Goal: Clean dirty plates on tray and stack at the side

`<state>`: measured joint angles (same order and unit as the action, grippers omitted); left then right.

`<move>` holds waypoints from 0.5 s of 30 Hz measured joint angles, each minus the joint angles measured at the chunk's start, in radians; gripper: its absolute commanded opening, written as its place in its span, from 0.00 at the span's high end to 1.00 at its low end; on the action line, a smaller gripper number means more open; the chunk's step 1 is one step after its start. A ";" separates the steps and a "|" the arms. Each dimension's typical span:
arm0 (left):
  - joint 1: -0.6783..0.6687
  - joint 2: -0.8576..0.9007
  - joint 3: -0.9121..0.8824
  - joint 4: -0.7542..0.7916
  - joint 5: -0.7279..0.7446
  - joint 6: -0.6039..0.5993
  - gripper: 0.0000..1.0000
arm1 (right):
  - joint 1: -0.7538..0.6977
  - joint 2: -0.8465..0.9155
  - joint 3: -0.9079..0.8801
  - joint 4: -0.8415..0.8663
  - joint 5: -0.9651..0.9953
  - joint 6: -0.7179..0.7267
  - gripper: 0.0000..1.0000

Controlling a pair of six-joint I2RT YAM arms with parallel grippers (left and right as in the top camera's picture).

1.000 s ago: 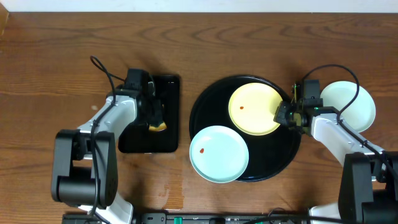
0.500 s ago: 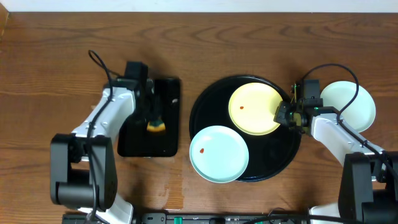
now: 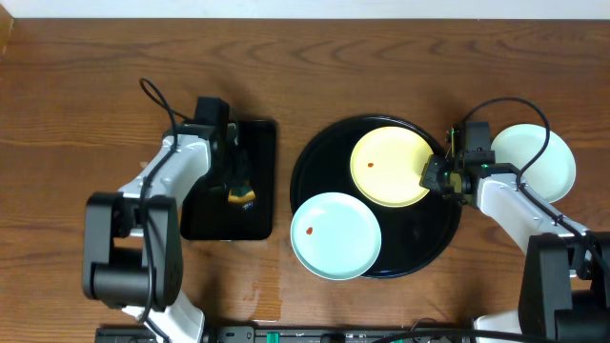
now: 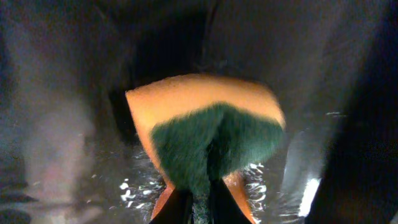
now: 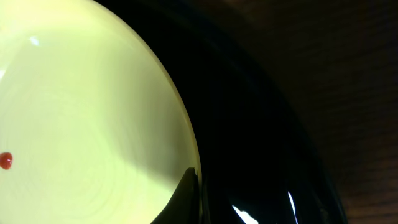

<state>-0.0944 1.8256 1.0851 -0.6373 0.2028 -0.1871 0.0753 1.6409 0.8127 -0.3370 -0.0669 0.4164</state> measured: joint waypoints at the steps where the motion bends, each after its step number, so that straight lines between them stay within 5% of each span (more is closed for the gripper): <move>1: 0.000 0.006 0.000 0.005 0.000 0.000 0.92 | 0.000 0.000 0.000 0.000 0.000 0.000 0.99; 8: 0.001 0.008 0.005 -0.007 0.000 0.000 0.92 | 0.000 0.000 0.000 0.000 0.000 0.000 0.99; 15: 0.000 0.020 0.140 -0.180 0.018 0.000 0.92 | 0.000 0.000 0.000 0.002 0.000 0.000 0.99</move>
<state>-0.0944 1.8458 1.2251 -0.8173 0.2211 -0.1871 0.0753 1.6409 0.8127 -0.3351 -0.0666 0.4164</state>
